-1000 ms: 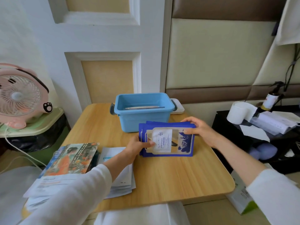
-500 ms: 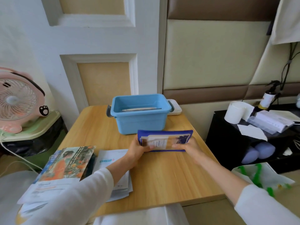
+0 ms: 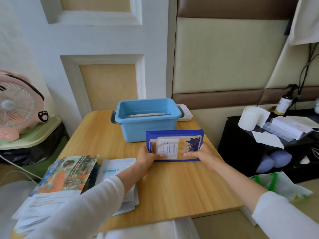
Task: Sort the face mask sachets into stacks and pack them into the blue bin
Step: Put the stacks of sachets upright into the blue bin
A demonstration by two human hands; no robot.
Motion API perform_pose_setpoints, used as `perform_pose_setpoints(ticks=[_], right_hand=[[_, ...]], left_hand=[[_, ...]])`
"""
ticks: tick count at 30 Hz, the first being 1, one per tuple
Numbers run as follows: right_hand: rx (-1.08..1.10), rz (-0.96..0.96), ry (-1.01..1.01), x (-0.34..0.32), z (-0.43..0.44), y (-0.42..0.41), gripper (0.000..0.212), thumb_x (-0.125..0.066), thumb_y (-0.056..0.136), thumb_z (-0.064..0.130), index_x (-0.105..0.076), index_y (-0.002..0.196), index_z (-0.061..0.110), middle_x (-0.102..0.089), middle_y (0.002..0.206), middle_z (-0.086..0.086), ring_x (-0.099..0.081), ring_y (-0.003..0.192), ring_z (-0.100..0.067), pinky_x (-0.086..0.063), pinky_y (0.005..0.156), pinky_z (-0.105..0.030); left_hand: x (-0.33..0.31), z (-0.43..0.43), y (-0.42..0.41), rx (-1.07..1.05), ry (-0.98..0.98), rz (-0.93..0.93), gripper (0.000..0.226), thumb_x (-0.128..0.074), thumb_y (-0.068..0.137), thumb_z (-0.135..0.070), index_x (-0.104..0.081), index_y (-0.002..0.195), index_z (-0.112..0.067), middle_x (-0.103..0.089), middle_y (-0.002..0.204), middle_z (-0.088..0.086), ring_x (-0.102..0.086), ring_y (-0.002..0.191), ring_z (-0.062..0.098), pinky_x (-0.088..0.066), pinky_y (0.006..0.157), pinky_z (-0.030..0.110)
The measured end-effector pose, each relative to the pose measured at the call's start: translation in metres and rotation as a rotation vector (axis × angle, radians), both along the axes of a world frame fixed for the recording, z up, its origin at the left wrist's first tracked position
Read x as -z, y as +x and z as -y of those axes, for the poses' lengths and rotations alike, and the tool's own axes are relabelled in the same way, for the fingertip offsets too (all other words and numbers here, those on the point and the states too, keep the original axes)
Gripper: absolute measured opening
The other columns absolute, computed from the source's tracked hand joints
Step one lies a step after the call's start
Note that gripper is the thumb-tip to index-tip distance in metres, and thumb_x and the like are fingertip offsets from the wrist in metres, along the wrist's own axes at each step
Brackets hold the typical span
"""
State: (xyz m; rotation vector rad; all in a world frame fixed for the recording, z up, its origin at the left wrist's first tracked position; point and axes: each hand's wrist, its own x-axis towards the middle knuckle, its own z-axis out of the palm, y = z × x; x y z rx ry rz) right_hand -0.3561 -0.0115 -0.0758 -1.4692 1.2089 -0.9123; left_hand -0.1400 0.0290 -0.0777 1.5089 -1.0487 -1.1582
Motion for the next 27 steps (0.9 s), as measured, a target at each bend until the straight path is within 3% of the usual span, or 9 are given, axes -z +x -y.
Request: perform_pose_setpoints(ticks=[6,8,11,13,14,18,21,24,27], right_hand=[[-0.148,-0.099,-0.027,-0.048,0.011,-0.015,0.033,-0.076,0.072,0.003,-0.060,0.098,0.016,-0.072,0.095,0.000,-0.069,0.089,-0.017,-0.057,0.078,-0.034],[-0.251,-0.257,-0.076,-0.078,0.018,-0.019,0.026,-0.074,0.076,0.007,-0.058,0.095,0.013,-0.072,0.096,-0.003,-0.070,0.090,-0.018,-0.057,0.074,-0.032],[-0.440,-0.798,-0.178,-0.119,0.019,-0.007,0.022,-0.077,0.075,0.020,-0.058,0.086,0.016,-0.072,0.094,0.002,-0.069,0.090,-0.016,-0.056,0.072,-0.029],[-0.516,-1.216,-0.333,-0.129,0.013,0.017,0.029,-0.077,0.070,0.033,-0.060,0.091,0.022,-0.069,0.091,0.008,-0.065,0.084,-0.012,-0.050,0.064,-0.026],[-0.540,-1.309,-0.396,-0.126,0.012,0.028,0.035,-0.078,0.068,0.036,-0.060,0.095,0.024,-0.068,0.091,0.008,-0.063,0.081,-0.011,-0.048,0.062,-0.025],[-0.564,-1.211,-0.387,-0.106,0.019,0.047,0.040,-0.081,0.065,0.034,-0.061,0.096,0.018,-0.068,0.093,0.000,-0.065,0.081,-0.017,-0.057,0.072,-0.038],[-0.546,-1.043,-0.354,-0.117,0.022,0.035,0.032,-0.081,0.067,0.024,-0.063,0.093,0.017,-0.070,0.091,0.001,-0.067,0.079,-0.012,-0.056,0.071,-0.031],[-0.404,-0.769,-0.369,-0.142,0.026,0.020,0.028,-0.082,0.065,0.012,-0.062,0.080,0.024,-0.070,0.078,0.010,-0.065,0.068,-0.001,-0.052,0.065,-0.019],[-0.254,-0.480,-0.363,-0.165,0.041,0.002,0.028,-0.080,0.066,0.000,-0.066,0.080,0.019,-0.071,0.077,0.009,-0.064,0.064,0.000,-0.053,0.067,-0.023]], left_hand=[[0.001,0.004,0.002,-0.018,0.031,0.032,0.047,-0.082,0.066,-0.006,-0.062,0.108,-0.004,-0.070,0.106,0.006,-0.067,0.094,0.019,-0.053,0.075,0.027],[0.003,0.006,0.001,-0.048,0.033,0.051,0.050,-0.084,0.064,-0.008,-0.061,0.109,-0.005,-0.069,0.106,0.006,-0.067,0.095,0.020,-0.053,0.078,0.029],[0.007,0.007,-0.002,-0.076,0.022,0.078,0.050,-0.085,0.063,-0.009,-0.062,0.108,-0.006,-0.070,0.105,0.005,-0.066,0.096,0.020,-0.054,0.084,0.034],[0.008,0.008,-0.005,-0.077,0.016,0.087,0.050,-0.086,0.062,-0.009,-0.063,0.106,-0.006,-0.070,0.105,0.005,-0.067,0.095,0.020,-0.054,0.087,0.036],[0.007,0.007,-0.007,-0.077,0.011,0.093,0.049,-0.086,0.062,-0.009,-0.064,0.106,-0.006,-0.070,0.105,0.006,-0.066,0.095,0.020,-0.054,0.087,0.035],[-0.008,-0.005,-0.009,-0.014,-0.076,0.207,0.046,-0.082,0.067,-0.008,-0.061,0.108,-0.009,-0.069,0.109,0.005,-0.065,0.098,0.019,-0.053,0.085,0.032],[-0.038,-0.011,0.006,0.101,-0.318,0.503,0.045,-0.079,0.072,-0.014,-0.056,0.111,-0.013,-0.064,0.109,0.001,-0.061,0.099,0.017,-0.052,0.086,0.033],[-0.073,0.008,0.037,0.018,-0.658,0.807,0.057,-0.081,0.069,-0.027,-0.052,0.115,-0.008,-0.055,0.111,0.001,-0.049,0.102,0.016,-0.041,0.087,0.029],[-0.089,0.036,0.069,0.004,-0.585,1.167,0.070,-0.077,0.073,-0.037,-0.044,0.128,-0.009,-0.049,0.126,0.006,-0.043,0.117,0.024,-0.032,0.095,0.033]])
